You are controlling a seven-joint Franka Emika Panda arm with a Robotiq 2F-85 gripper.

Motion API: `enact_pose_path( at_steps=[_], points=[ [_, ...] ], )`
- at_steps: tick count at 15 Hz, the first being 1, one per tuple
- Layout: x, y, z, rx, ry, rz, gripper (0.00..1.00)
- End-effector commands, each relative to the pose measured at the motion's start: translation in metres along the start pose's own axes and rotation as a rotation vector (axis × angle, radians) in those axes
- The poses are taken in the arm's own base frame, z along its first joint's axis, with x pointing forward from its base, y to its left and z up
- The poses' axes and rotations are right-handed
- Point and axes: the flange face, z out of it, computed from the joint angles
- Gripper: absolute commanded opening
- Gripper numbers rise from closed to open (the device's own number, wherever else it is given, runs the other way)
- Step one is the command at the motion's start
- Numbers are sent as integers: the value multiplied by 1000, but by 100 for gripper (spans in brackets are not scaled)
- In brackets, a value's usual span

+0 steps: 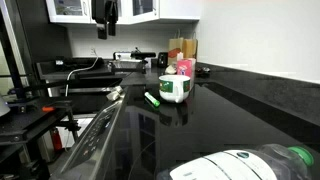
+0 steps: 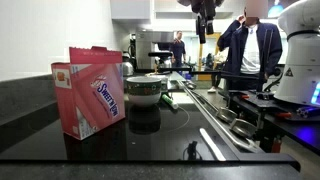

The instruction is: Pick up the pen from the top of the stove and put it in the mug cup.

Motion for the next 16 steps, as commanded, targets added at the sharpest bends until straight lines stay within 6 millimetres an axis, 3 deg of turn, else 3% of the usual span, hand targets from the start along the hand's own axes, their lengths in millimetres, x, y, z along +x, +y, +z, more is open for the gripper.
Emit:
enact_pose_path(
  at_steps=[1,6,8,16],
  points=[
    [0,0,0,0,-1,0,100],
    [0,0,0,0,-1,0,100],
    [5,-7,1,40,15,116,100],
    [18,-76,42,13,63,547,100]
  ],
)
